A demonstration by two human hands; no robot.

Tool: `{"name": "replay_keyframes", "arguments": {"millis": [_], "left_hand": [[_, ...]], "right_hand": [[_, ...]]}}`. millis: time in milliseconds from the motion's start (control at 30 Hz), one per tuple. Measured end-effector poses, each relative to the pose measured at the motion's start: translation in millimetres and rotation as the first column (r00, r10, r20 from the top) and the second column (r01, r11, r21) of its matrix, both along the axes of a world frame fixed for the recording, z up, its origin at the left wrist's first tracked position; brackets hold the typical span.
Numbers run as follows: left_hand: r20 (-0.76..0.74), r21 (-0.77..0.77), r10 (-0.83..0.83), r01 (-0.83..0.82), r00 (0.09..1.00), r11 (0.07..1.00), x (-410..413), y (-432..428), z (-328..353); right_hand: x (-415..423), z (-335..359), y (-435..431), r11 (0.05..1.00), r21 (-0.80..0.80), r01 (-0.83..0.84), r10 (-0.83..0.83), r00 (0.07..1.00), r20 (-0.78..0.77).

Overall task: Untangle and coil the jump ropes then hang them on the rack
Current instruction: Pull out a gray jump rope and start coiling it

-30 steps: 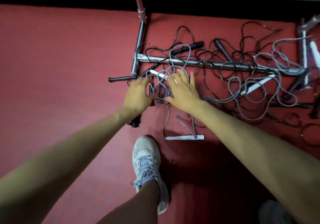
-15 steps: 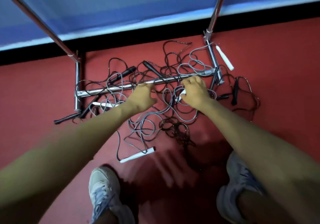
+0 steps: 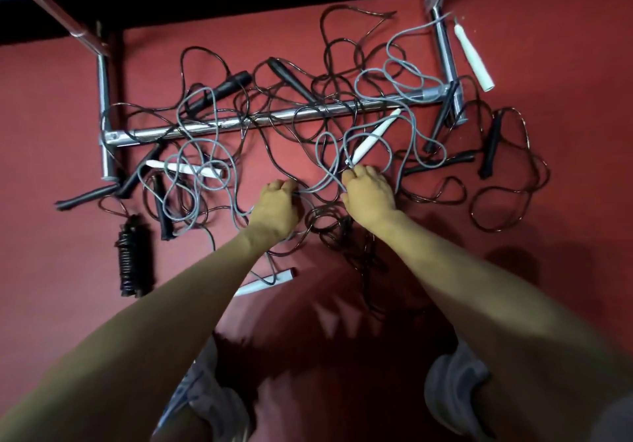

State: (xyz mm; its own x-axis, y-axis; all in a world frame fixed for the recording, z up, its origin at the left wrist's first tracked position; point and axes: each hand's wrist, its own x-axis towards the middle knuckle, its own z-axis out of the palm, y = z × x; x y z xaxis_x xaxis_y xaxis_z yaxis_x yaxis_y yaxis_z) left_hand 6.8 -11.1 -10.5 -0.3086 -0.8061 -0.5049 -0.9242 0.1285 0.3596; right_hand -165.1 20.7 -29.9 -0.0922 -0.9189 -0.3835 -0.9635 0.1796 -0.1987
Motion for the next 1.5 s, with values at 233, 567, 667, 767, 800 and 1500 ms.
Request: {"name": "replay_keyframes", "arguments": {"millis": [233, 567, 667, 767, 800, 1500], "left_hand": [[-0.072, 0.079, 0.005, 0.001, 0.997, 0.997, -1.9, 7.4, 27.1], [-0.255, -0.304, -0.124, 0.042, 0.959, 0.952, -8.9, 23.2, 137.4], [-0.342, -0.334, -0.056, -0.066, 0.938, 0.940, -5.6, 28.8, 165.0], [-0.673, -0.005, 0.301, -0.411, 0.676, 0.912, 6.2, 27.0, 190.5], [-0.710, 0.033, 0.345, -0.460, 0.614, 0.887, 10.7, 26.8, 197.2], [-0.881, 0.189, 0.305, -0.322, 0.362, 0.928, 3.6, 47.2, 371.8]], "right_hand": [[-3.1, 29.8, 0.1, 0.990, -0.083, 0.117, -0.109, 0.990, 0.091], [-9.5, 166.4, 19.8, 0.971, -0.237, -0.024, 0.126, 0.897, 0.423], [-13.0, 195.2, 29.1, 0.969, -0.237, -0.070, 0.172, 0.879, 0.444], [-28.2, 200.0, 39.2, 0.978, -0.146, -0.147, 0.185, 0.937, 0.295], [-34.2, 198.7, 42.3, 0.981, -0.116, -0.158, 0.180, 0.959, 0.220], [-46.8, 349.3, 47.8, 0.959, -0.136, -0.247, 0.274, 0.929, 0.248]]}}
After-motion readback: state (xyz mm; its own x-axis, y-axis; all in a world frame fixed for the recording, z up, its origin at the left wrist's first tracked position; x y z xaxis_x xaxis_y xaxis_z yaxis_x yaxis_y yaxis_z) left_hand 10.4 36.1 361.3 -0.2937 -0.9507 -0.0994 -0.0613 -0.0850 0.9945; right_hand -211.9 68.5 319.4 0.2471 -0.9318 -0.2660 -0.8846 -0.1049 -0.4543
